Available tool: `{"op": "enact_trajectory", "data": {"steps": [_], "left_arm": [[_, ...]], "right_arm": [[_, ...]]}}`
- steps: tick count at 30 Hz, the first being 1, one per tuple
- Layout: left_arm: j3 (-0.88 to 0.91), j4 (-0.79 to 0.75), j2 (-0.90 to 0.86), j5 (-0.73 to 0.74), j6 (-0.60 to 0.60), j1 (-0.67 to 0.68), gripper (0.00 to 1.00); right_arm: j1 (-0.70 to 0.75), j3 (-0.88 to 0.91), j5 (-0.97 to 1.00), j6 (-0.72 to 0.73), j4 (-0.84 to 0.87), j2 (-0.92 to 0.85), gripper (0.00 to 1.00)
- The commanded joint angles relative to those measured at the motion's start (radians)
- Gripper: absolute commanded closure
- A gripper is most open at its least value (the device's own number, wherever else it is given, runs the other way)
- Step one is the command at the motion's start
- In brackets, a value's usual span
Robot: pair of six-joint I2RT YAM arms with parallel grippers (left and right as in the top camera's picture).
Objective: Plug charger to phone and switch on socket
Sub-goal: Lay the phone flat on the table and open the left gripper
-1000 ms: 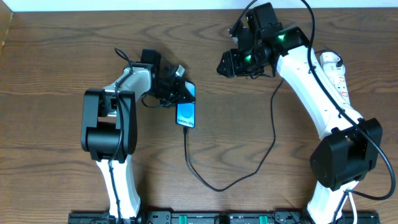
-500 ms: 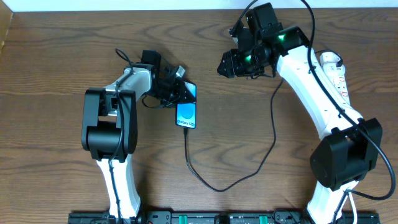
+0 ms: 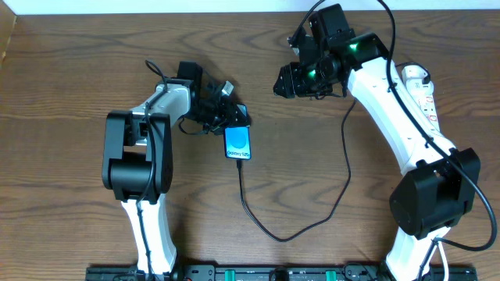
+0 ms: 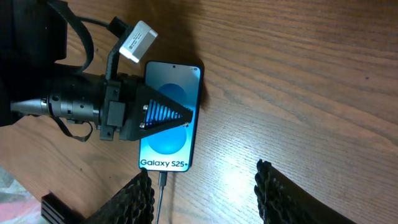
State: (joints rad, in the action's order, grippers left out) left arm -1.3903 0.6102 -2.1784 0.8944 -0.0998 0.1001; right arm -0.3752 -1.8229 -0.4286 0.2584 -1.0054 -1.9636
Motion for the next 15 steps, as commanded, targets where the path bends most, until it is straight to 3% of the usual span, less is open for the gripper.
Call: {"op": "enact_trajectory", "data": {"steps": [1,15], "left_arm": [[-0.003,0.011,-0.008,-0.164,0.013,-0.003,0.62],[-0.014,0.021,-0.006,-0.271,-0.002,-0.003,0.48]], "right_arm": [[0.0,-0.008,0.005,-0.013,-0.001,-0.005,0.48],[0.0,-0.008,0.012,-0.013,-0.002,-0.005,0.48]]}}
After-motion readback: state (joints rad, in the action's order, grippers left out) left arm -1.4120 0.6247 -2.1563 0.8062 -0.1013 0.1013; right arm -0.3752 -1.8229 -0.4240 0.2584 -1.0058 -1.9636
